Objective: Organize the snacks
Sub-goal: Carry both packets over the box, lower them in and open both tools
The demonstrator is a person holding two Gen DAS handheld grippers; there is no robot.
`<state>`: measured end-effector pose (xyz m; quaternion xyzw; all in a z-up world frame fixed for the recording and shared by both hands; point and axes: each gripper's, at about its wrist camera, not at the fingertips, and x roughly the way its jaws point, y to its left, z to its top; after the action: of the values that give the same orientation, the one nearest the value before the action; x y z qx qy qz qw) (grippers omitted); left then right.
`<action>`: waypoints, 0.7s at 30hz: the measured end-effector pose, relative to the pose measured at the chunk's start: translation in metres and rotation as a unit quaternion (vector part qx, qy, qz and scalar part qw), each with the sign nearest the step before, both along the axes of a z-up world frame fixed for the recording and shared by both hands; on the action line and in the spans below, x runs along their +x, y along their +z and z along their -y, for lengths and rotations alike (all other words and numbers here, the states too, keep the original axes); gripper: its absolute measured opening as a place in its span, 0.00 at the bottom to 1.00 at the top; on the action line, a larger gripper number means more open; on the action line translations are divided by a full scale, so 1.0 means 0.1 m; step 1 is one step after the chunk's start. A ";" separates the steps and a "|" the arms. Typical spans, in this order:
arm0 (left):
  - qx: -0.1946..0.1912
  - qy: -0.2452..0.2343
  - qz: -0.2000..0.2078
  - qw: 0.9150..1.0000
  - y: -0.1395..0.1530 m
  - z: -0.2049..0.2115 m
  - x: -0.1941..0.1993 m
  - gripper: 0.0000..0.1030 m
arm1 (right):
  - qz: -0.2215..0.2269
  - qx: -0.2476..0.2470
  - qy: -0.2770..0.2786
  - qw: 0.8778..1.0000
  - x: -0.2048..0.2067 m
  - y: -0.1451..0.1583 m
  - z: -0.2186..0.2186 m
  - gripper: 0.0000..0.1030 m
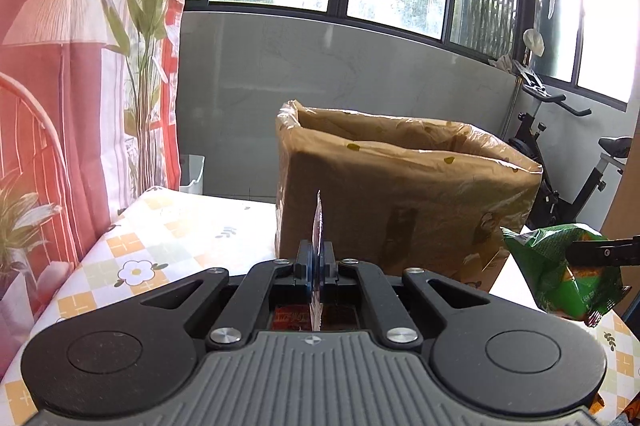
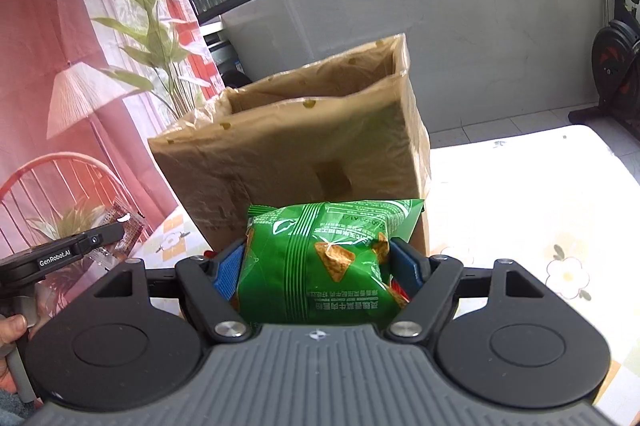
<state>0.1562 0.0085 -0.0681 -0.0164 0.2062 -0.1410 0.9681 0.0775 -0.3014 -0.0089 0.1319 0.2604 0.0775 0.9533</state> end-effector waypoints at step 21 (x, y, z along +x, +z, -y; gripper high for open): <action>-0.019 -0.071 0.074 0.995 0.89 0.62 0.98 0.04 | 0.130 -0.159 0.044 0.978 1.39 0.97 -0.27 0.74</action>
<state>0.2541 -0.0537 0.0211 -0.0093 0.1319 -0.2145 0.9677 0.2169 -0.2746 0.0882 -0.0447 0.1484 0.0932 0.9835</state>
